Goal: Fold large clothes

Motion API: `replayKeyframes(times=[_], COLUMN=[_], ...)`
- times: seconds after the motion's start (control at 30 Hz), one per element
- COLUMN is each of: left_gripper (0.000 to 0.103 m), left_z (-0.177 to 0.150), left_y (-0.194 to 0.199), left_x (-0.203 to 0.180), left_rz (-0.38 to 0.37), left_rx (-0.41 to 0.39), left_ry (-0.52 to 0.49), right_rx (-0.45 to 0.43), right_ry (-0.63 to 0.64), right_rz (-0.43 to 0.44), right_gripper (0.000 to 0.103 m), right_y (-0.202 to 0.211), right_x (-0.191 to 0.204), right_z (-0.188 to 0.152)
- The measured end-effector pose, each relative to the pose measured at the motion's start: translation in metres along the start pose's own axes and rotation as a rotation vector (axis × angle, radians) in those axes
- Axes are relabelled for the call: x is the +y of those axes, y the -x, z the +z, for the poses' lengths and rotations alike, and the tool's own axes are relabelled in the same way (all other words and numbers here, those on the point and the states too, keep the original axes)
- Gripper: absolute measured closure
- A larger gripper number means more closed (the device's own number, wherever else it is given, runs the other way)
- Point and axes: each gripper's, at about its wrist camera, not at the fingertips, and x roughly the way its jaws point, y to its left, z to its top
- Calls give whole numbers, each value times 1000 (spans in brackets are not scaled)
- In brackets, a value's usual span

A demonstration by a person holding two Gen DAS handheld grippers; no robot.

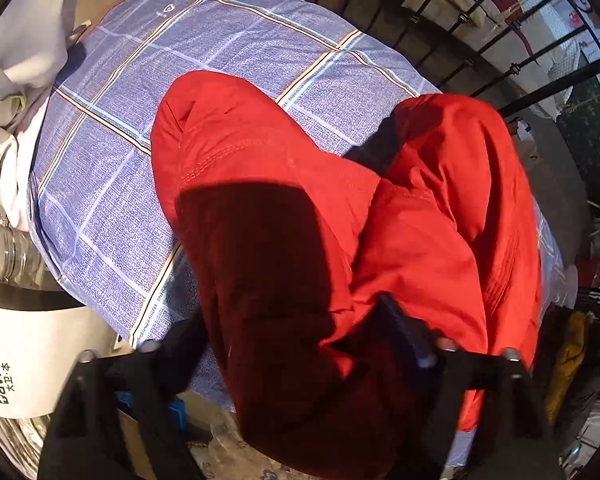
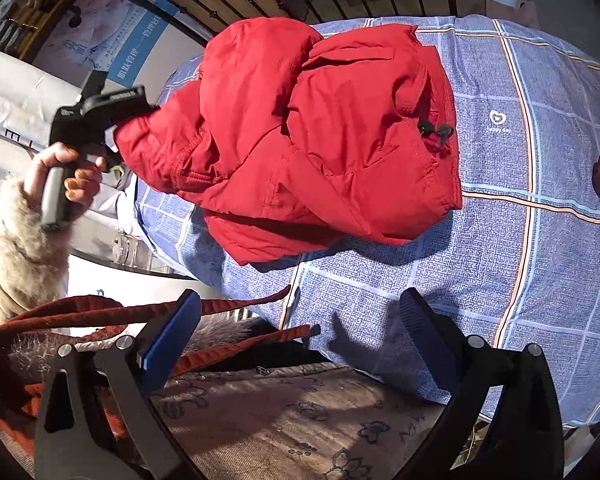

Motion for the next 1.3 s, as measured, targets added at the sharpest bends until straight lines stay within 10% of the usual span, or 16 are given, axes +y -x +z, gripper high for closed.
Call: replayKeyframes(times=[0.13,0.3,0.53,0.73,0.8,0.9,1.13,1.3], left_gripper=[81,90,92,92,92,93,92,92], left_z=[-48,-107,-185,-206,-203,-191,-180,-180], left_y=[26,45,49,53,58,55,33,5], left_x=[16,66,140,137,135,133,162,160], left_rz=[-19,-129,37,63,62,61,89,188], left_rx=[-128,-94,-82,-128,-153,-165,-70,-37], left_ry=[-56,-48,8,-36,-39,-38,-33,-88], right_rx=[-30,-35,-49,190,370,611,591,361], right_ry=[54,167,270,480,315,10,243,247], right_rz=[-19,34,146,93,2,111,223,202], right_gripper=[5,13,13,8,7,5,7,7], right_y=[15,16,-1,-135,-207,-287,-204,-117], right_x=[4,21,71,160,143,96,92,77], right_z=[17,72,171,259,273,246,183,255])
